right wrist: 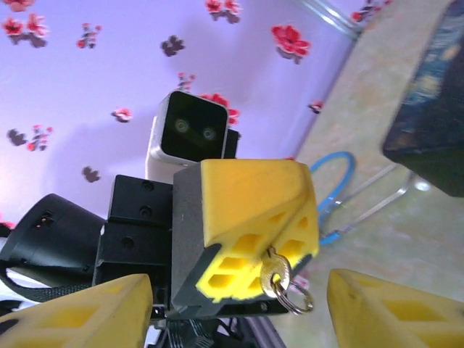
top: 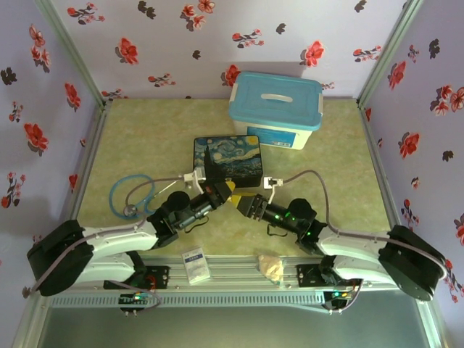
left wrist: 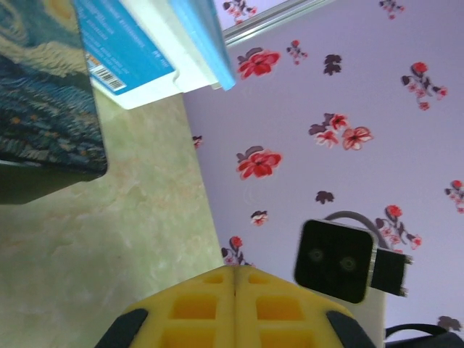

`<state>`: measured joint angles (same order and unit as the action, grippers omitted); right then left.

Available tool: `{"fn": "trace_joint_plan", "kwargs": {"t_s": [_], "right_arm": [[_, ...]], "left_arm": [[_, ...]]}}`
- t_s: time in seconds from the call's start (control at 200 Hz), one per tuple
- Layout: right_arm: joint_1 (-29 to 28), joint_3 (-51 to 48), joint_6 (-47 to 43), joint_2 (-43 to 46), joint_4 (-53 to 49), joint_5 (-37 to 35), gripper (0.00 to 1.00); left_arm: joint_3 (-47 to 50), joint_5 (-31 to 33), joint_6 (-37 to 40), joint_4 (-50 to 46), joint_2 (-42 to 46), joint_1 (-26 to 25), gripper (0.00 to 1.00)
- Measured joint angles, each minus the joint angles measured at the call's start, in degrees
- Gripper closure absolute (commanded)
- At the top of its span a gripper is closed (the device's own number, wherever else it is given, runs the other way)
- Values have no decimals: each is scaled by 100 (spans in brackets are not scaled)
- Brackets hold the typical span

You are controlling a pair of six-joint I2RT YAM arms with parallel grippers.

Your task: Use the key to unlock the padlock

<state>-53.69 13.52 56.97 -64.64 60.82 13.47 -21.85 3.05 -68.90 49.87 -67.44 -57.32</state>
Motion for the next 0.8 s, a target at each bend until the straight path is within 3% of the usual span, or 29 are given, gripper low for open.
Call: {"fn": "trace_joint_plan", "kwargs": {"t_s": [0.21,0.345,0.645,0.8], "right_arm": [[63,81,282,-568,846,210,49],[87,85,422,-822,1246,286,65],[90,205,557,-1023,1521,398,78],[90,205,570,-1064,1526,387,93]], "left_arm": [[-111,72,87,-234,498,0,100],[-138,103,157,-378,584,0,100],[-138,142,197,-511,581,0,100],[-138,144,195,-435,568,0,100]]}}
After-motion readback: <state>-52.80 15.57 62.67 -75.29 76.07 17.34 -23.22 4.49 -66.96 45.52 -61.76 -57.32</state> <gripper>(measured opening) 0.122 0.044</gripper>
